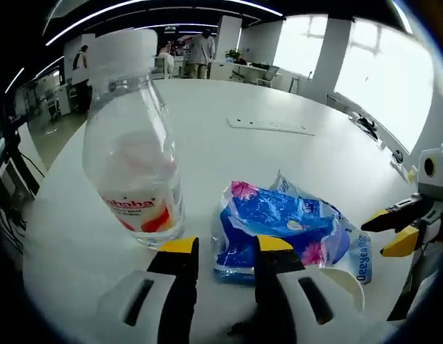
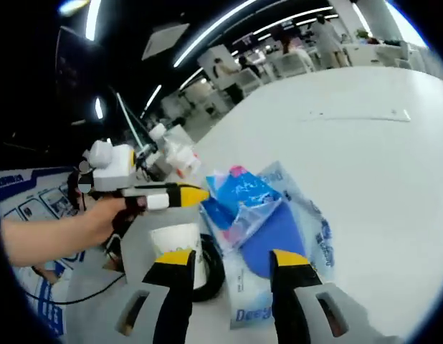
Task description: Arrange the tabletop items into an orderly group along one side of the table until the central work area is clear of visible clutter.
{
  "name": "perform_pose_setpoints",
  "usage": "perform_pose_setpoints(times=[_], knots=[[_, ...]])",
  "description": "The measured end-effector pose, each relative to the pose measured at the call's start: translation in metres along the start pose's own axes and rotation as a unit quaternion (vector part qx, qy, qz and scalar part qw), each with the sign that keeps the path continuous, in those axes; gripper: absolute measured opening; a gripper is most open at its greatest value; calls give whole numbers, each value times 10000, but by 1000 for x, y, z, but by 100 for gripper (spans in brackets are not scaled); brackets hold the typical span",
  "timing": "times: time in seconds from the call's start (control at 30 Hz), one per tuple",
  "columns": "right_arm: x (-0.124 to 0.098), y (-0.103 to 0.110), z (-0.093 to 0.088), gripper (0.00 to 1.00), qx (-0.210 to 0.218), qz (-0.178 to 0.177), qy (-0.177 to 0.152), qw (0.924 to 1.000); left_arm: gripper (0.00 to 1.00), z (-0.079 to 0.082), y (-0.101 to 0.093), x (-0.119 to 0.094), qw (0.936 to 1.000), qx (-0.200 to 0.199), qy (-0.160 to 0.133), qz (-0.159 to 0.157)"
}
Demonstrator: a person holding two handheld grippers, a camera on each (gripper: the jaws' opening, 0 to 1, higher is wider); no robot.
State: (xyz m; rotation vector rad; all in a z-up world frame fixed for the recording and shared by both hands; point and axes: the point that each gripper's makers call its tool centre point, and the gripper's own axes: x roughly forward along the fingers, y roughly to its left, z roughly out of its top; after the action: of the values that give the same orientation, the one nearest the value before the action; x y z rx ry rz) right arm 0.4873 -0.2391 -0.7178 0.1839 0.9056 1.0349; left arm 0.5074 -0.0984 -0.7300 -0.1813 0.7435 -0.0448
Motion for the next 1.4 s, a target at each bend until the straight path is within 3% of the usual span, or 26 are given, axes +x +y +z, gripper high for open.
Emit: perform_pose_setpoints(times=[0.1,0.2,0.3,0.4,0.5,0.6,0.87,0.97,1.17,1.4], knots=[[14,-6,-5,40,-19,-99,203,9997,16,-3,-1,2,10000,38,33,-5],[27,-6,-8,40,127,45,367,9992,8,-12,1,6,9995,203,232,10],[32,-6,-3,36,178,-12,351,9992,4,-13,4,5,9993,287,226,80],[38,-13,-3,27,-146,-190,518,9984,2,-9,3,3,9997,209,137,86],[38,-14,5,6,-78,-189,516,9985,0,1,-1,-3,9998,213,3,38],[33,-13,15,3,-112,-193,340,9992,0,11,-3,-11,9997,216,-83,-8],[-2,-11,41,0,412,-7,-145,9990,0,46,-27,-43,9985,271,-469,-120],[-19,-11,46,0,469,0,-280,9985,0,50,-45,-52,9975,477,-505,-159],[-62,-7,51,0,354,97,-593,9976,0,51,-77,-67,9971,473,-558,-218],[-121,-22,41,0,410,-41,-965,9945,0,59,-134,-87,9937,156,-839,-732]])
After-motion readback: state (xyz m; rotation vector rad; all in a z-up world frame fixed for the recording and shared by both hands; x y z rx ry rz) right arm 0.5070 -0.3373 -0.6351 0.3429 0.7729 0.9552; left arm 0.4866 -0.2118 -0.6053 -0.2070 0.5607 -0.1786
